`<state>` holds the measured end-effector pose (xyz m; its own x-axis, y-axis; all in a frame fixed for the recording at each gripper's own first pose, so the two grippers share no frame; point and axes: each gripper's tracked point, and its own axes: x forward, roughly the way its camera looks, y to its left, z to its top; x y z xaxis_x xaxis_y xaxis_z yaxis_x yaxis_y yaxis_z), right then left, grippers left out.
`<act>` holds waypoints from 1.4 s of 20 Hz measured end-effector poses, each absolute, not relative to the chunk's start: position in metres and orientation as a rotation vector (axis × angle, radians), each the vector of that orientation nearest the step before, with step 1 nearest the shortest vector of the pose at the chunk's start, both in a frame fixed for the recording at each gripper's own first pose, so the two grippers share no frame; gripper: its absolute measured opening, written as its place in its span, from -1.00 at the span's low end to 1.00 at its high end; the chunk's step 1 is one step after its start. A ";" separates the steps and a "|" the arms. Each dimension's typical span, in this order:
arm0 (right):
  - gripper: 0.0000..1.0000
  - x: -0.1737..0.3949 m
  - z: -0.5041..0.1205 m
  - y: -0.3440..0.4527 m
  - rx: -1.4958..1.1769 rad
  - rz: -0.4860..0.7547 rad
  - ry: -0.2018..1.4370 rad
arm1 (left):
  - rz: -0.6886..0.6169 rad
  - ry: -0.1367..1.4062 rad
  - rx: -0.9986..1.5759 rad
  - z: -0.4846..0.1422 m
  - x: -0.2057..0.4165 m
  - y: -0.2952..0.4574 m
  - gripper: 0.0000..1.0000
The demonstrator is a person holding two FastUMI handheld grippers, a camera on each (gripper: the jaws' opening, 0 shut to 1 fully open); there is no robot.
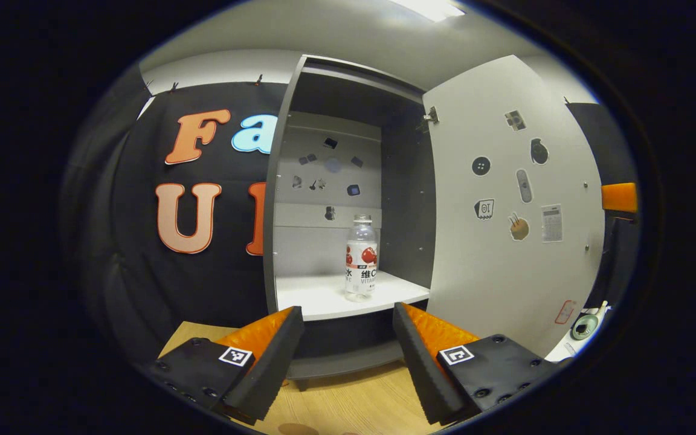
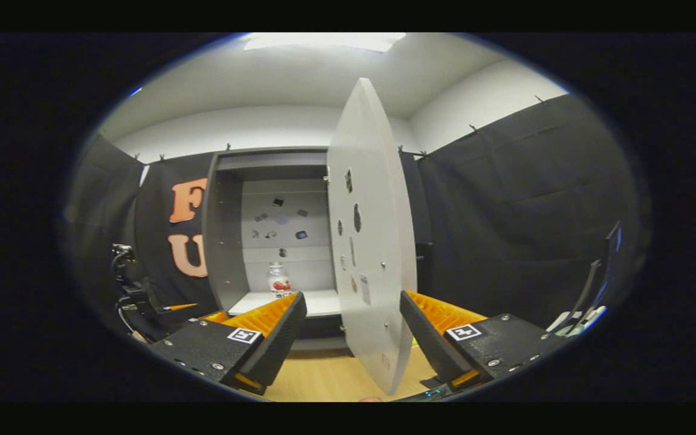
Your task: Open the cabinet door with the right hand, grasp the bottle in the cabinet with the left hand and place it on the coaster, then close the cabinet door with the right hand.
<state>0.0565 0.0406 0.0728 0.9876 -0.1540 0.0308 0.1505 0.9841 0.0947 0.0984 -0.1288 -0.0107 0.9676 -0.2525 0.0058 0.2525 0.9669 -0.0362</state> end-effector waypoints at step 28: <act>0.90 0.168 0.042 0.147 0.160 -0.004 0.090 | -0.459 -0.034 -0.059 0.014 0.262 -0.187 0.92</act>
